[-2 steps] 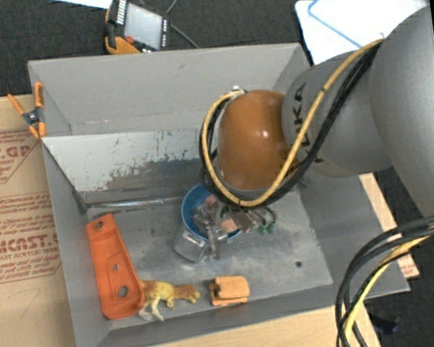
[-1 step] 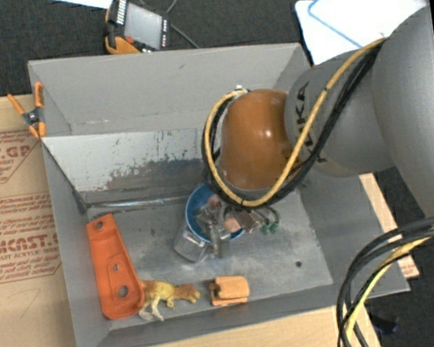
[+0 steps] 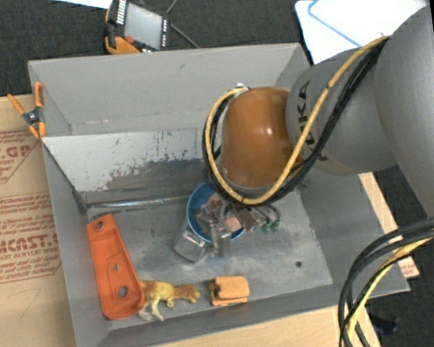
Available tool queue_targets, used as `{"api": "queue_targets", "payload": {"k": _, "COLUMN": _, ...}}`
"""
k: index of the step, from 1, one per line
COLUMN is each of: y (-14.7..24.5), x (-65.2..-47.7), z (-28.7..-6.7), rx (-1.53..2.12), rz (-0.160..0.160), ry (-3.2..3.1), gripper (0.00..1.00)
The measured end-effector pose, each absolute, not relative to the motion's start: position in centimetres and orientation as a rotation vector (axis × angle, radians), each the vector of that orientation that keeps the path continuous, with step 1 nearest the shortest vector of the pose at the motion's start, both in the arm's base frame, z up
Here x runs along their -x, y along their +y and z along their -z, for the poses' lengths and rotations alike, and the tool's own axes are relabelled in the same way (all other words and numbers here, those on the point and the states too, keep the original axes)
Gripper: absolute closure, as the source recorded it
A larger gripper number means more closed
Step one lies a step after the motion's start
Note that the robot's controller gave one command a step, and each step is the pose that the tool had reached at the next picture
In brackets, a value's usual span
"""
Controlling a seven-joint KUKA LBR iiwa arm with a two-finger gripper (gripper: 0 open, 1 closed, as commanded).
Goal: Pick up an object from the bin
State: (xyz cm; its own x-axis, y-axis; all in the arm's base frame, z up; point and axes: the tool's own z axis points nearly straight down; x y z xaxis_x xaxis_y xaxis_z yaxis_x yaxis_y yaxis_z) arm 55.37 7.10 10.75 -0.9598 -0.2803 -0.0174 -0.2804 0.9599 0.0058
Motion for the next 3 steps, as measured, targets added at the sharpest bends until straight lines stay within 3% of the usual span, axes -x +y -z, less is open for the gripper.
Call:
{"api": "queue_targets", "payload": {"k": 1, "y": 7.2, "x": -55.7, "z": -13.0, "rx": 0.529, "rz": -0.009, "ry": 3.085, "gripper": 1.00}}
{"api": "queue_targets", "payload": {"k": 2, "y": 6.8, "x": -56.8, "z": -10.4, "rx": 0.768, "rz": -0.020, "ry": 3.040, "gripper": 1.00}}
{"api": "queue_targets", "payload": {"k": 3, "y": 7.3, "x": -55.7, "z": -10.3, "rx": 0.726, "rz": -0.009, "ry": 3.027, "gripper": 1.00}}
